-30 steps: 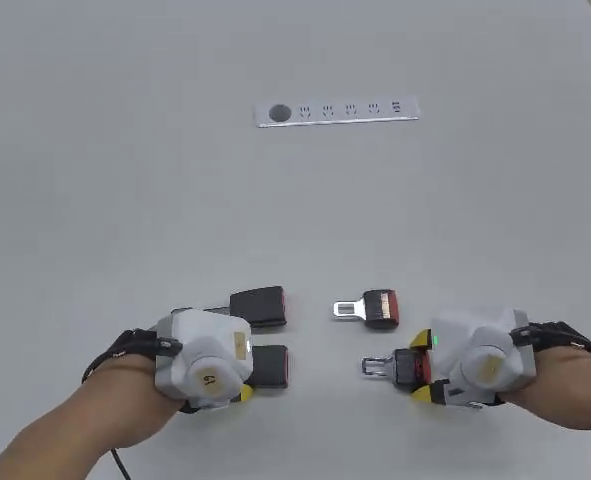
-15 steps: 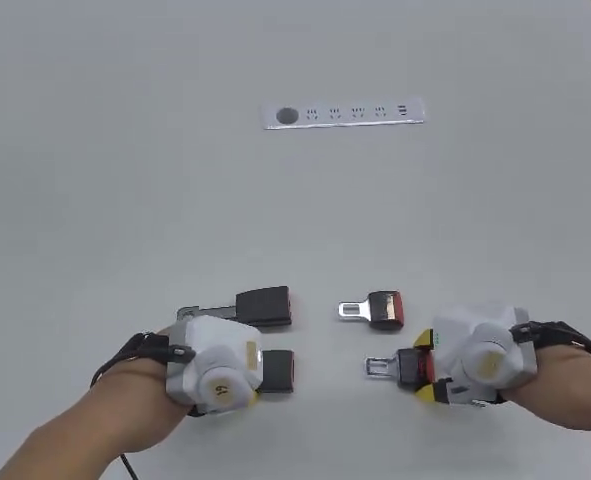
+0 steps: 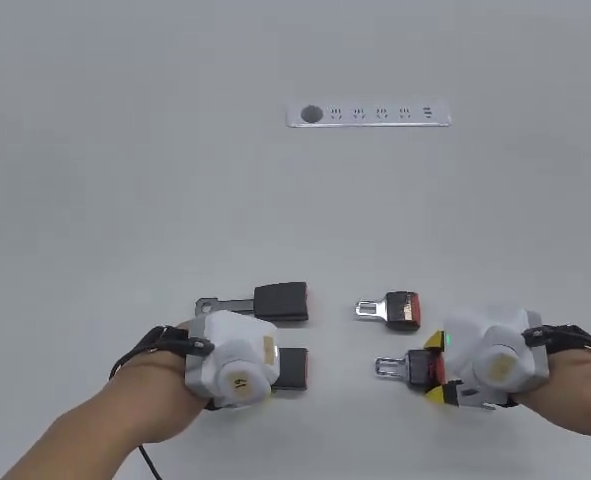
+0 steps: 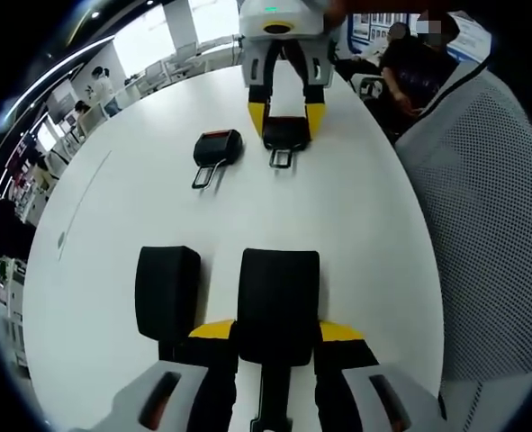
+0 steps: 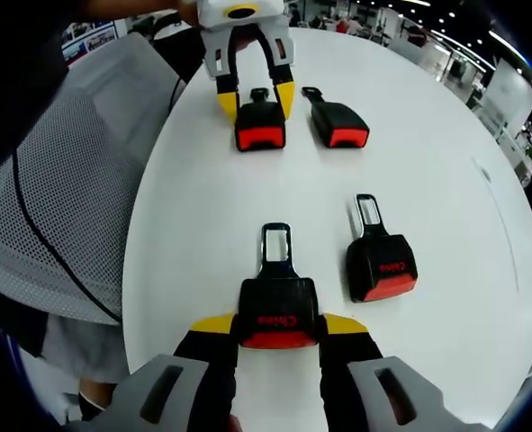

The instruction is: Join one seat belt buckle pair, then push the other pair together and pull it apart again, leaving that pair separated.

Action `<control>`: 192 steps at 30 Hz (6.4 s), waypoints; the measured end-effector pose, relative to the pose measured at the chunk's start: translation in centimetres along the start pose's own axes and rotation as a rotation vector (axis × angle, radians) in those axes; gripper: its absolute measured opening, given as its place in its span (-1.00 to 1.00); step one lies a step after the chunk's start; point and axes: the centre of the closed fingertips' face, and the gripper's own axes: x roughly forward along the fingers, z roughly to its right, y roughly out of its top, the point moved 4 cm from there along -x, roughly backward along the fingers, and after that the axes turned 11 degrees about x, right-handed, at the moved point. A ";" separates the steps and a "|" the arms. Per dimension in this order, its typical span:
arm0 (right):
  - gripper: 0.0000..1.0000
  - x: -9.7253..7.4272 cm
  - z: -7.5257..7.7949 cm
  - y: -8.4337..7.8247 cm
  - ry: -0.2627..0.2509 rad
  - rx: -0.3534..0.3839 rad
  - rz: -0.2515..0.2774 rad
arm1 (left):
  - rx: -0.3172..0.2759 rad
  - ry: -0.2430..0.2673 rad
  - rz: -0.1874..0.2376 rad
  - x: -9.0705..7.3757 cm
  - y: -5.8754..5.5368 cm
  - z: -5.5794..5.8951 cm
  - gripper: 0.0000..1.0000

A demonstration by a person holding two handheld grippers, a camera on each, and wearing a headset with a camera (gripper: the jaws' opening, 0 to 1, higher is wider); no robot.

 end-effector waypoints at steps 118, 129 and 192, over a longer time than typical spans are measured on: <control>-0.40 5.2 -3.5 10.7 -0.016 -0.050 0.125 | -0.034 0.006 0.066 -0.1 -0.6 0.0 -0.37; -0.40 4.8 -3.7 10.6 -0.026 -0.050 0.115 | -0.038 0.004 0.065 0.1 -0.7 0.0 -0.37; -0.30 2.4 -3.9 11.7 -0.055 0.004 0.181 | -0.129 0.072 0.071 -2.8 1.1 -0.3 -0.18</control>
